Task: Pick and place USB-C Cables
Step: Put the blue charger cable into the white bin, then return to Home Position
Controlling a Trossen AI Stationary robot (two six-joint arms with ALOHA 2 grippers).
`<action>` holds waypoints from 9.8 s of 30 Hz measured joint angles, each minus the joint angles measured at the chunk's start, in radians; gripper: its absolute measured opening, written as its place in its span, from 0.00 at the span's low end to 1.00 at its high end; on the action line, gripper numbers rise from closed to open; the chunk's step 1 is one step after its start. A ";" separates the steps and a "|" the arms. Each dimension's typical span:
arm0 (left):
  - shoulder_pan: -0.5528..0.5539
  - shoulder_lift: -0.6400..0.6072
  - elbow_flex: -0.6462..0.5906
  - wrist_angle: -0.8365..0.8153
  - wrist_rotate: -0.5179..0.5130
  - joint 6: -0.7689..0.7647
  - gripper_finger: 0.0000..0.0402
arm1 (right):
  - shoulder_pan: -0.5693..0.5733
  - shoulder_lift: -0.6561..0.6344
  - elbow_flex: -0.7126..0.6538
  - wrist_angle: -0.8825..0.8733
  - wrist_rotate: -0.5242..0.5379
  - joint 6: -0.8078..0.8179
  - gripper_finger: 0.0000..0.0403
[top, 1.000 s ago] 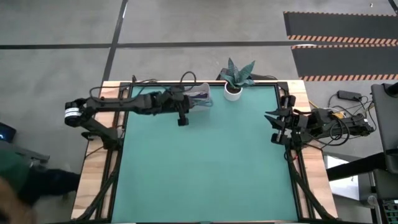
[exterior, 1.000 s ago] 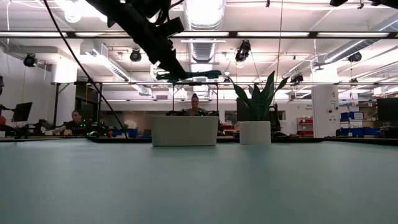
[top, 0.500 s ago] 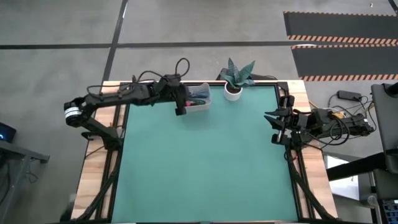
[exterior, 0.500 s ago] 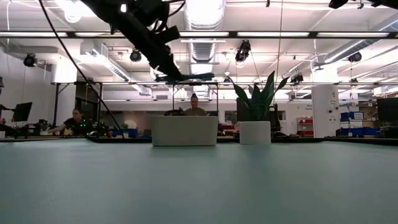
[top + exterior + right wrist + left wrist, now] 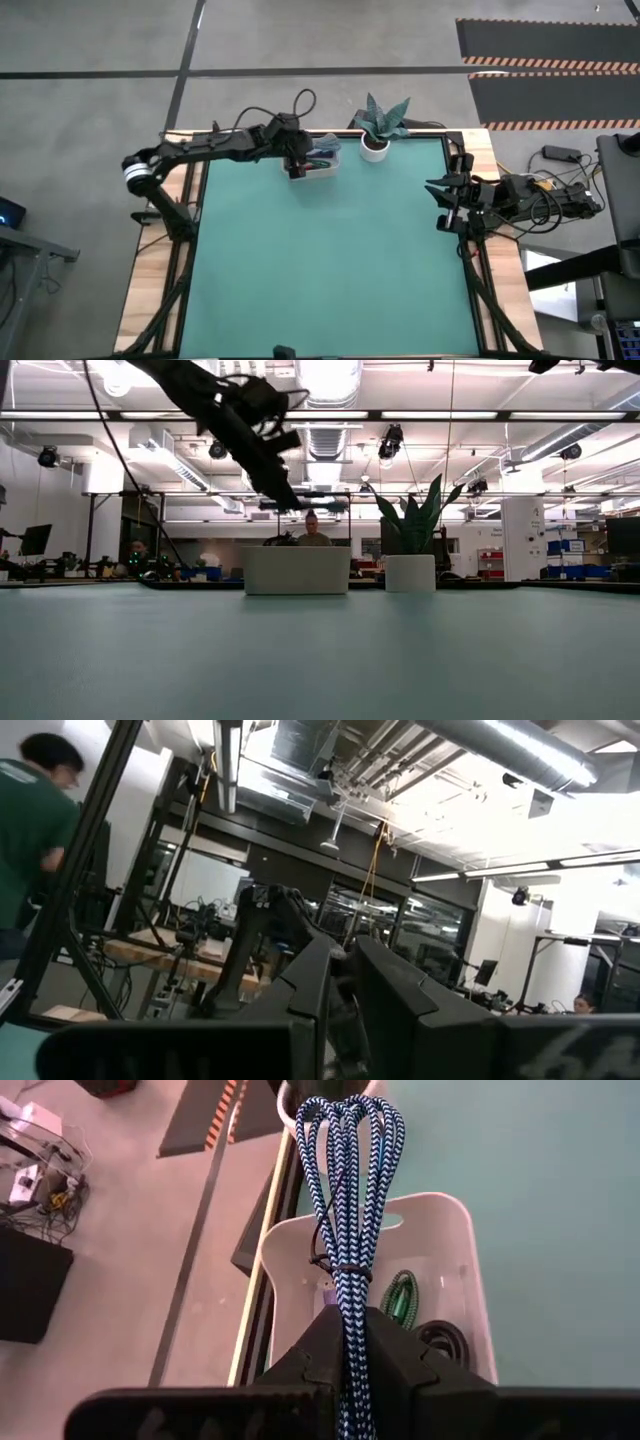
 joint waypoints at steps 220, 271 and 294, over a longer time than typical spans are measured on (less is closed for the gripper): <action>-0.488 -1.577 -1.146 0.339 0.025 -0.306 0.00 | 0.000 -0.334 -0.296 -0.135 0.062 0.211 0.11; -0.487 -1.353 -1.150 0.317 -0.022 -0.340 0.00 | 0.000 -0.327 -0.297 -0.166 0.129 0.006 0.11; -0.487 -1.301 -1.150 0.317 -0.021 -0.340 0.00 | 0.000 -0.327 -0.297 -0.166 0.129 0.006 0.11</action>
